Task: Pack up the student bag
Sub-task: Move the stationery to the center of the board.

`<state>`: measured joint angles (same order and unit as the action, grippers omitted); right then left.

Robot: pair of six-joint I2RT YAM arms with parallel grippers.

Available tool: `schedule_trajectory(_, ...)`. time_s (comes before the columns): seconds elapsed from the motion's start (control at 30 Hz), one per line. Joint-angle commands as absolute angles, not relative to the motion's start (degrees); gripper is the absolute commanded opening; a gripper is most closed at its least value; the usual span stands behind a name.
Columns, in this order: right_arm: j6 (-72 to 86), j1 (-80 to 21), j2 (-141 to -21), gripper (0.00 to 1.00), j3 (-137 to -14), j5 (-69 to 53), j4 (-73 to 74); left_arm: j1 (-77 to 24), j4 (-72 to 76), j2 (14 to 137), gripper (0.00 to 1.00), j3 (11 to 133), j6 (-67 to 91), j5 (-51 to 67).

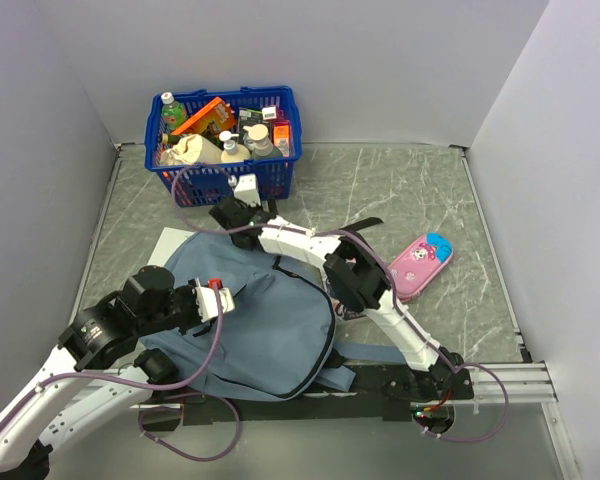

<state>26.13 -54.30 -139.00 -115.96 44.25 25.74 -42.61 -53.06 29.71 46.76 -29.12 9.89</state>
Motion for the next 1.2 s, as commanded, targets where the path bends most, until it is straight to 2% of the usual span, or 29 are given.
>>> schedule_trajectory(0.0, 26.63, -51.77, -144.14, 1.0, -126.83, 40.07, 32.17, -42.54, -50.98, 28.65, 0.01, 49.66, -28.65, 11.69)
schedule_trajectory(0.2, 33.65, -50.19, -144.49, 1.0, -125.6, 37.36, 37.78, -42.36, -50.98, 29.18, 0.01, 50.01, -28.83, 11.52)
schedule_trajectory(0.37, 36.46, -49.05, -142.91, 1.0, -122.44, 39.81, 40.24, -42.36, -50.71, 29.44, 0.01, 50.19, -28.74, 11.51)
schedule_trajectory(0.47, 40.23, -47.73, -140.55, 1.0, -118.84, 40.51, 41.13, -42.28, -50.54, 29.62, 0.01, 50.27, -28.65, 11.43)
schedule_trajectory(0.57, 43.15, -45.1, -135.54, 1.0, -110.07, 39.2, 38.42, -42.1, -50.89, 30.06, 0.01, 50.8, -28.74, 11.51)
schedule_trajectory(0.63, 43.33, -43.95, -132.55, 0.98, -104.69, 38.32, 35.77, -42.01, -51.24, 30.32, 0.01, 51.24, -29.09, 11.6)
schedule_trajectory(0.83, 44.65, -42.01, -128.77, 0.91, -101.52, 39.55, 38.33, -41.49, -53.17, 30.85, 0.01, 52.21, -30.05, 10.37)
schedule_trajectory(0.9, 43.25, -42.71, -126.32, 0.91, -99.24, 39.47, 36.66, -41.4, -54.14, 30.68, 0.01, 52.99, -30.5, 9.49)
schedule_trajectory(0.97, 38.6, -43.85, -124.72, 0.86, -96.96, 40.42, 32.79, -41.31, -56.33, 29.98, 0.01, 56.23, -31.63, 9.14)
schedule_trajectory(1.03, 37.1, -44.47, -122.7, 0.81, -95.37, 40.44, 30.6, -41.31, -56.95, 29.18, 0.01, 59.05, -34.71, 6.69)
schedule_trajectory(1.07, 37.96, -44.21, -122.0, 0.8, -94.58, 40.17, 31.37, -41.31, -56.52, 28.22, 0.01, 59.41, -36.2, 2.68)
schedule_trajectory(1.17, 42.88, -41.49, -121.12, 0.8, -93.26, 38.59, 35.5, -41.31, -57.73, 26.9, 0.01, 59.85, -37.53, 0.18)
